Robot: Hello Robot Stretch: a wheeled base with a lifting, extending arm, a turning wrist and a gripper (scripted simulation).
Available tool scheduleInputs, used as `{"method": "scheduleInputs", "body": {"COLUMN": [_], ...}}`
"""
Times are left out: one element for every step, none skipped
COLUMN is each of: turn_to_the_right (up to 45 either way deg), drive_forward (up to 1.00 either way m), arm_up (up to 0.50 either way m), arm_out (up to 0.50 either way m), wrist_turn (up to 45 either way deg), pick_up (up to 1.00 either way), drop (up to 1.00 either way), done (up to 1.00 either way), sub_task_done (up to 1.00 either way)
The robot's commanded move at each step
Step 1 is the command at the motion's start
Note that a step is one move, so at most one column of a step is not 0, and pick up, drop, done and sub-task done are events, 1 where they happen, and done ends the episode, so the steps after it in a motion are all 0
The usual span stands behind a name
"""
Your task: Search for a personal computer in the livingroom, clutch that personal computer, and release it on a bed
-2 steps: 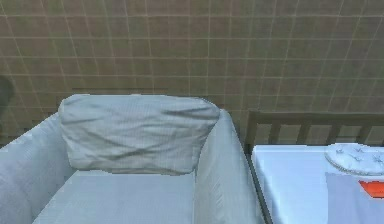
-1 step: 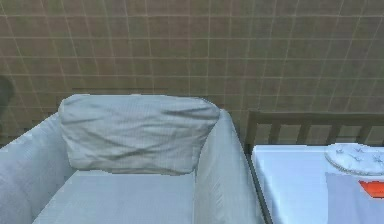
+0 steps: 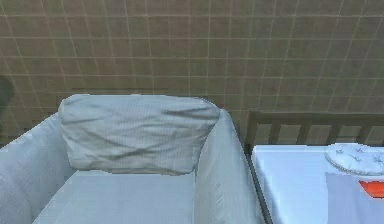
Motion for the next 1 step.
{"method": "scheduleInputs", "body": {"turn_to_the_right": [0.0], "drive_forward": [0.0], "arm_up": [0.1], "arm_out": [0.0], "wrist_turn": [0.0], "pick_up": [0.0], "drop": [0.0], "done": [0.0], "sub_task_done": [0.0]}}
